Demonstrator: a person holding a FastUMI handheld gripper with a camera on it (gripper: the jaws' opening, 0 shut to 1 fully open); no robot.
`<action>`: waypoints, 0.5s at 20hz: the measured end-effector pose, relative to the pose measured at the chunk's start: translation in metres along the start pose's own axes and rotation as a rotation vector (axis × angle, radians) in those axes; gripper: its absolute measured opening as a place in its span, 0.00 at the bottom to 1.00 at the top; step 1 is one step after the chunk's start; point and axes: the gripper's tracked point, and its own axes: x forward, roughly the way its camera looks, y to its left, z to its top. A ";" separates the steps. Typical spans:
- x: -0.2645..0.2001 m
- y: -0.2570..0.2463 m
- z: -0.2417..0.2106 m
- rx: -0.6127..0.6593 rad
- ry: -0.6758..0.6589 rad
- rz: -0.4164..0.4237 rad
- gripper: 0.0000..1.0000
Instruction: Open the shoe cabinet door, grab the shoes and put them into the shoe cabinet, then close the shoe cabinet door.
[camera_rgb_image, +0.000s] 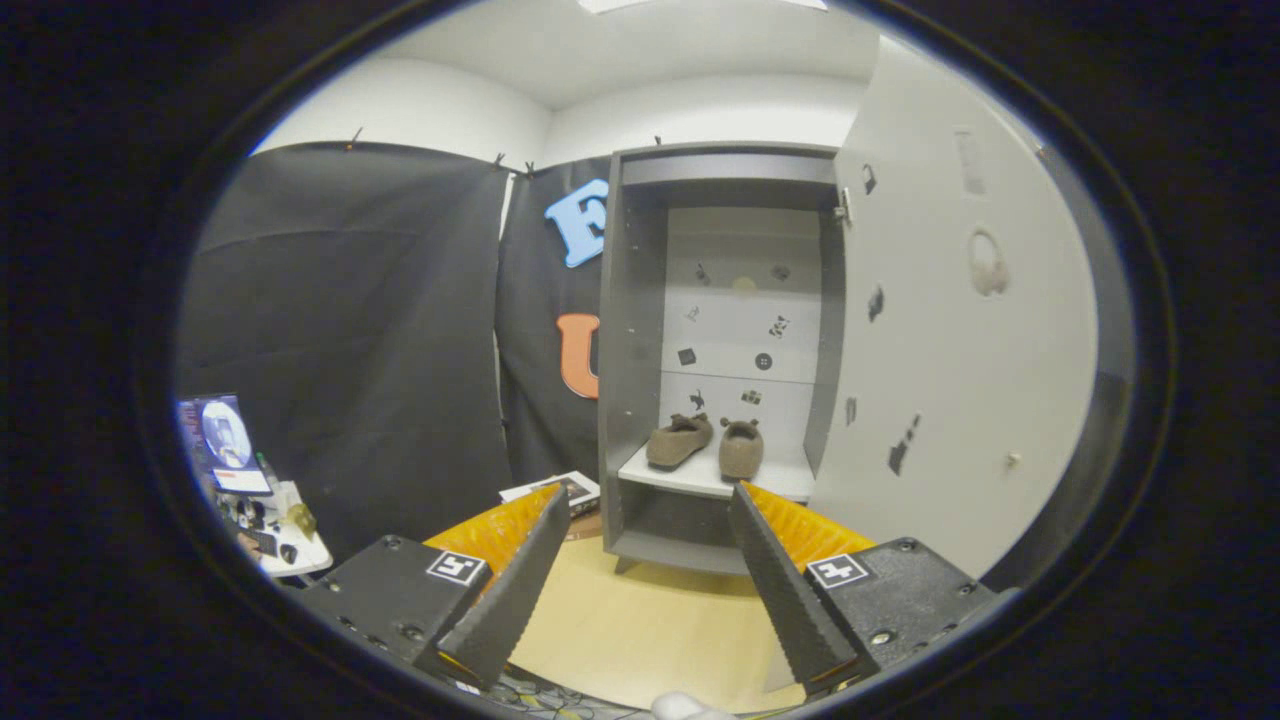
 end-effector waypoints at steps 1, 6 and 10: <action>-0.021 -0.013 -0.002 -0.004 -0.009 -0.003 1.00; -0.116 -0.104 -0.026 0.001 0.010 -0.090 1.00; -0.166 -0.197 -0.036 0.058 0.001 -0.211 1.00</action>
